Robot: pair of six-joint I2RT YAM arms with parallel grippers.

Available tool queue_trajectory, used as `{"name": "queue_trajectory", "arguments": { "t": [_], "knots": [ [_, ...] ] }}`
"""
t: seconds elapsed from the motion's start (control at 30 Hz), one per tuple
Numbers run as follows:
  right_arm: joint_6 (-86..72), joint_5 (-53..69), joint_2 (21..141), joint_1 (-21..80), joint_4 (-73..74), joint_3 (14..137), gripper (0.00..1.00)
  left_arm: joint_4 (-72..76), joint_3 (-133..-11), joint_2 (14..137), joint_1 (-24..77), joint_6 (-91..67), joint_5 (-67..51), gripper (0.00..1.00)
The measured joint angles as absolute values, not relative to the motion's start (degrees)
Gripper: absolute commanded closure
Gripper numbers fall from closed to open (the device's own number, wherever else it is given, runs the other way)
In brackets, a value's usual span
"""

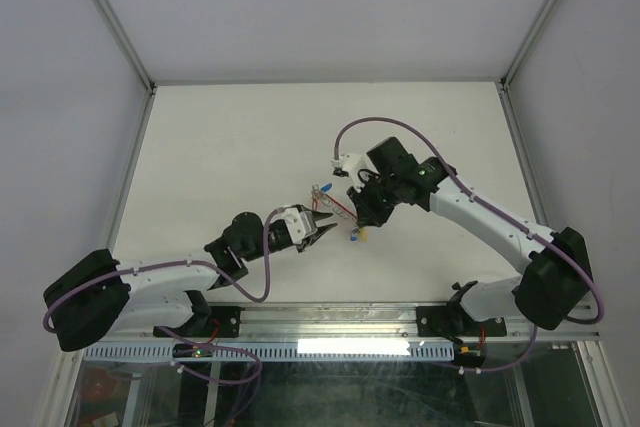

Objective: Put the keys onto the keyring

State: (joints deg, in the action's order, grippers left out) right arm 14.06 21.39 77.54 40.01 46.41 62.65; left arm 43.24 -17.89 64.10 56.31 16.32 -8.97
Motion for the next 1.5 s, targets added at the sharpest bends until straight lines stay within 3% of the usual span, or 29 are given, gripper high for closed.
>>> {"name": "queue_trajectory", "arguments": {
  "t": [0.37, 0.77, 1.13, 1.5],
  "knots": [
    [19.49, 21.26, 79.33, 42.15, 53.25, 64.62, 1.0, 40.6, -22.5, 71.26, 55.02, 20.62, -17.98, 0.51],
    [20.82, 21.91, 81.06, 43.86, 56.1, 66.5, 1.0, 35.75, -27.44, 74.89, 55.02, 25.04, -23.66, 0.45],
    [21.37, 23.24, 81.03, 44.38, 57.25, 66.65, 1.0, 30.5, -30.13, 77.56, 55.05, 28.1, -25.96, 0.52],
    [21.39, 24.1, 81.03, 44.69, 57.28, 66.65, 1.0, 27.27, -32.69, 79.64, 55.16, 29.87, -29.04, 0.69]
  ]
}}
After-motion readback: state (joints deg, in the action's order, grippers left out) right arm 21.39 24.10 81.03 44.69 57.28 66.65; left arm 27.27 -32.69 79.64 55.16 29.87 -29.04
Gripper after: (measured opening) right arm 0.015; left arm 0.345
